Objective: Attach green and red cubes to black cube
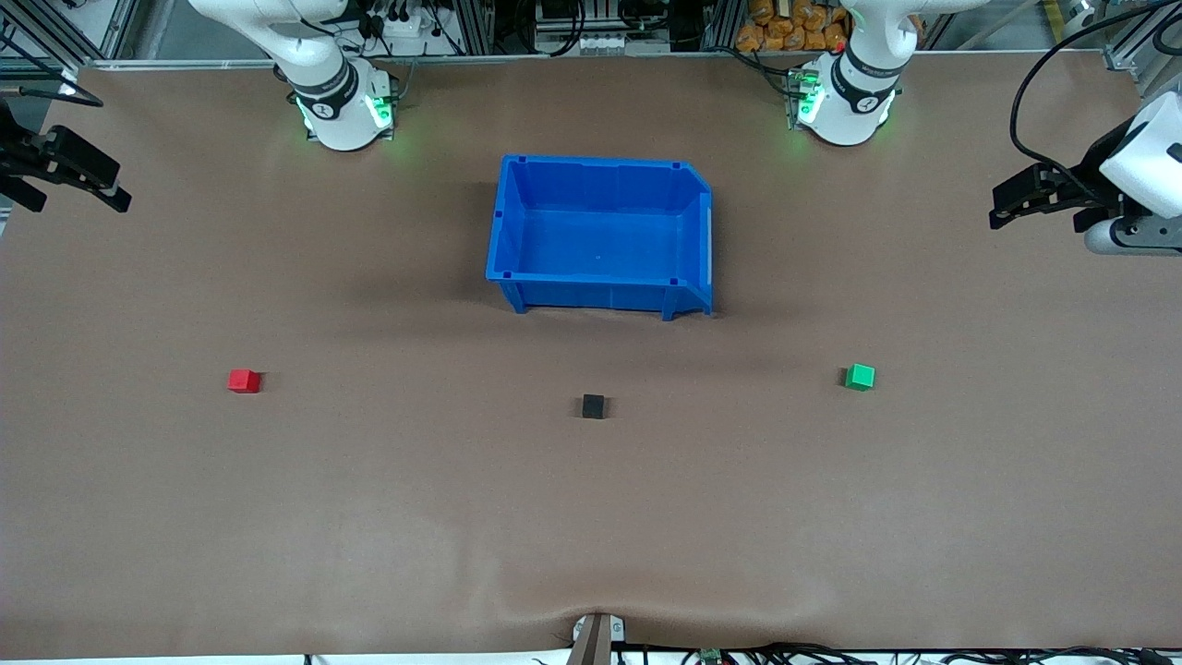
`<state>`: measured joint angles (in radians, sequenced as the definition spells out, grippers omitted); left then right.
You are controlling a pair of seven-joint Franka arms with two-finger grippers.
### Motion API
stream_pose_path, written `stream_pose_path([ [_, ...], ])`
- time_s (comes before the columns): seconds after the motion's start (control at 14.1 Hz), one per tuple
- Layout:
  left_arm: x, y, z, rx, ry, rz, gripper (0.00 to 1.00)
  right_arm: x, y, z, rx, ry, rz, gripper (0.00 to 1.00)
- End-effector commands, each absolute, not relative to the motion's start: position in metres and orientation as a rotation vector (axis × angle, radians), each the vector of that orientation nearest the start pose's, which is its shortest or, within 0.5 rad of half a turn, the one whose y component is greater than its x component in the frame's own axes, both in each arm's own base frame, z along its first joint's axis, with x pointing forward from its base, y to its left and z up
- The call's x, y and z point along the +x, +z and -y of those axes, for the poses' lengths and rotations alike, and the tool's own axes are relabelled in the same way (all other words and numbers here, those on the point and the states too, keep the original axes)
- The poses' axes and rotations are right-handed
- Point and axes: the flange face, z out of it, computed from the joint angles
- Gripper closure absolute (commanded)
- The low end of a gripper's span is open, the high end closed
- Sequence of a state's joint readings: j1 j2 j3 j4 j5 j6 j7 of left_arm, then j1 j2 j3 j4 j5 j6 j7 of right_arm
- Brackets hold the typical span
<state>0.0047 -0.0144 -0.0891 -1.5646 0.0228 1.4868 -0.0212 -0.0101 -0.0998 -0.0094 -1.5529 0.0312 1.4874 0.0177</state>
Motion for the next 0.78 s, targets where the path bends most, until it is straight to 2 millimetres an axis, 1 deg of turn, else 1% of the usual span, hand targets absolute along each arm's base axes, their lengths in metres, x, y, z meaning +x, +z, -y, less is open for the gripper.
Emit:
stream_pose_path([
  [0.0, 0.538, 0.634, 0.046, -3.124, 0.104, -0.085, 0.0, 0.511, 0.684, 0.009, -3.112, -0.058, -0.038, 0.0],
  [0.14, 0.538, 0.634, 0.044, -3.128, 0.1, -0.091, 0.0, 0.51, 0.685, 0.008, -3.141, -0.06, -0.029, 0.0],
  [0.35, 0.544, 0.625, 0.048, -3.134, 0.122, -0.103, 0.0, 0.511, 0.683, 0.008, -3.141, -0.055, -0.031, 0.0],
  [0.5, 0.544, 0.625, 0.045, -3.131, 0.122, -0.091, 0.0, 0.513, 0.68, 0.008, -3.13, -0.046, -0.037, 0.0],
  [0.71, 0.549, 0.625, 0.041, -3.125, 0.078, -0.069, 0.0, 0.514, 0.679, 0.008, -3.13, -0.046, -0.034, 0.0],
])
